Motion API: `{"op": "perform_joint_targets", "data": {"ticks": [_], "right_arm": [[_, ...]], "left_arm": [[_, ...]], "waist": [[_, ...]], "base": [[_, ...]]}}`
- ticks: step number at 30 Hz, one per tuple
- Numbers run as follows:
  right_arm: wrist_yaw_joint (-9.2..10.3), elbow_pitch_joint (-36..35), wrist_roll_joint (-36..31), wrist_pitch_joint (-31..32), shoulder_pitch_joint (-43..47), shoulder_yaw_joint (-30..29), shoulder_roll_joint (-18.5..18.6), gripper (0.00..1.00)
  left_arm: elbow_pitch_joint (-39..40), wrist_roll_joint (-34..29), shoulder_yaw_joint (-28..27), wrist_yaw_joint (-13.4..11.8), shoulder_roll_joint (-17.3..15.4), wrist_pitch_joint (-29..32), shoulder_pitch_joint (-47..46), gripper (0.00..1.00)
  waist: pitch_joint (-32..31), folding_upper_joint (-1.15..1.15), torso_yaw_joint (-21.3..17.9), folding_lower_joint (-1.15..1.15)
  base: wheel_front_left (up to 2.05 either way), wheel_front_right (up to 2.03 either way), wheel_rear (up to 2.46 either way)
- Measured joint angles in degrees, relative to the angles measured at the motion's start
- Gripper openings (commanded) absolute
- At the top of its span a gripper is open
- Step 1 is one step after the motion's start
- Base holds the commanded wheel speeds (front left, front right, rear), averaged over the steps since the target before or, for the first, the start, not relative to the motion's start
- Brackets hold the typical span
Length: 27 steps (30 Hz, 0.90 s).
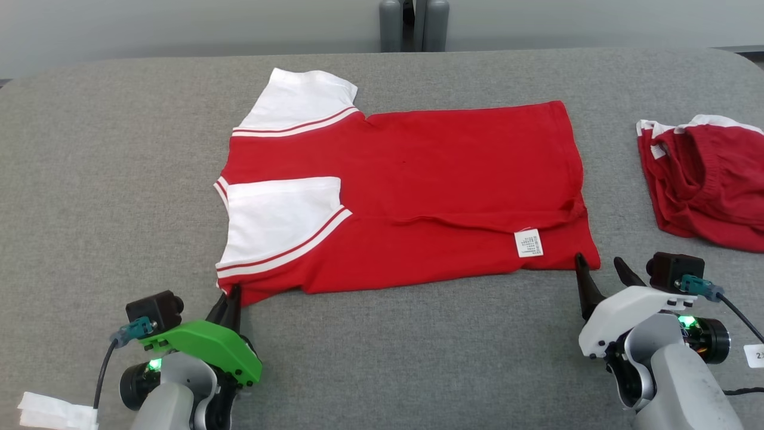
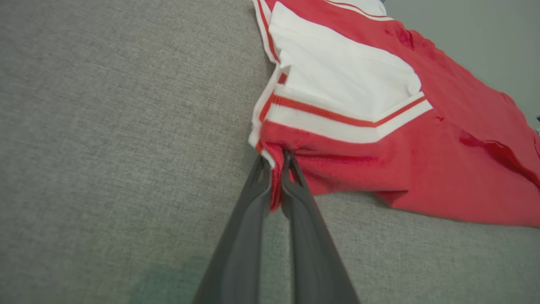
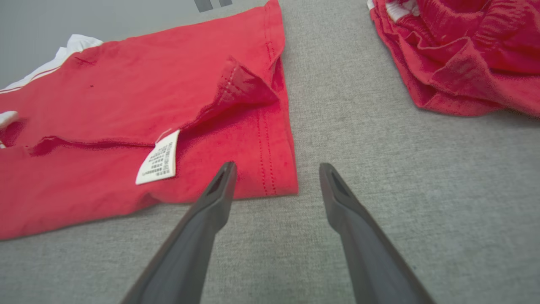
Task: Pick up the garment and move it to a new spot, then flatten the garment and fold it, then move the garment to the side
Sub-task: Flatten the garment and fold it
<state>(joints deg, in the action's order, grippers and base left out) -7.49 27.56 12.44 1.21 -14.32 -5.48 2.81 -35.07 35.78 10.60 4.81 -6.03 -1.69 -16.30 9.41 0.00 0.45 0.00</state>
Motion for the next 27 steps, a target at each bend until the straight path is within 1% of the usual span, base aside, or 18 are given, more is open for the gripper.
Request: {"op": "perform_joint_targets", "data": {"ticks": [7,8,9,10,11,12,16,19,22,27], "right_arm": [[0.00,10.60,0.75,-0.32,-5.83,-0.78,0.01,1.00],[0.00,12.11,0.97,-0.32,-6.82,-0.66,0.03,0.78],[0.00,13.40,1.41,-0.33,-7.70,-0.58,0.08,0.33],[0.00,14.43,1.97,-0.54,-8.35,-0.53,0.15,0.19],[0.00,15.39,2.42,-0.96,-8.99,-0.38,0.19,0.13],[0.00,16.34,2.98,-1.44,-9.64,-0.35,0.19,0.00],[0.00,18.63,4.26,-3.18,-11.46,-0.59,0.01,0.00],[0.00,18.78,5.37,-3.58,-13.11,-1.07,-0.02,0.00],[-0.01,17.53,6.08,-3.16,-14.45,-1.92,-0.05,0.00],[-0.01,13.10,7.44,0.22,-14.36,-3.19,-0.04,0.00]], "left_arm": [[2.14,-0.10,0.43,0.22,-0.41,-0.92,-0.24,0.00],[2.58,-0.12,0.49,0.21,-0.45,-0.97,-0.27,0.00],[2.94,-0.21,0.59,0.21,-0.48,-1.01,-0.30,0.00],[3.25,-0.21,0.64,0.21,-0.51,-1.19,-0.31,0.00],[3.57,-0.27,0.68,0.21,-0.53,-1.38,-0.33,0.00],[3.83,-0.27,0.74,0.20,-0.56,-1.41,-0.34,0.00],[5.43,-0.69,1.15,0.19,-1.13,-1.49,-0.46,0.00],[7.34,-0.99,1.25,0.12,-1.99,-1.36,-0.77,0.00],[10.24,-1.22,1.20,-0.26,-3.12,-0.82,-1.11,0.00],[17.05,-1.57,1.27,-0.82,-4.98,1.22,-0.77,0.00]], "waist": [[0.52,0.00,1.55,0.00],[0.62,0.00,1.79,0.00],[0.70,0.00,2.00,0.00],[0.75,0.00,2.16,0.00],[0.78,0.00,2.33,0.00],[0.76,0.00,2.46,0.00],[0.27,0.00,2.45,0.00],[-0.29,0.00,2.21,0.00],[-0.98,0.00,1.88,0.00],[-2.21,0.00,1.36,0.00]], "base": [[0.00,0.00,0.00],[0.00,0.00,0.00],[0.00,0.00,0.00],[0.00,0.00,0.00],[0.00,0.00,0.00],[0.00,0.00,0.00],[0.00,0.00,0.00],[0.00,0.00,0.00],[0.00,0.00,0.00],[0.00,0.00,0.00]]}}
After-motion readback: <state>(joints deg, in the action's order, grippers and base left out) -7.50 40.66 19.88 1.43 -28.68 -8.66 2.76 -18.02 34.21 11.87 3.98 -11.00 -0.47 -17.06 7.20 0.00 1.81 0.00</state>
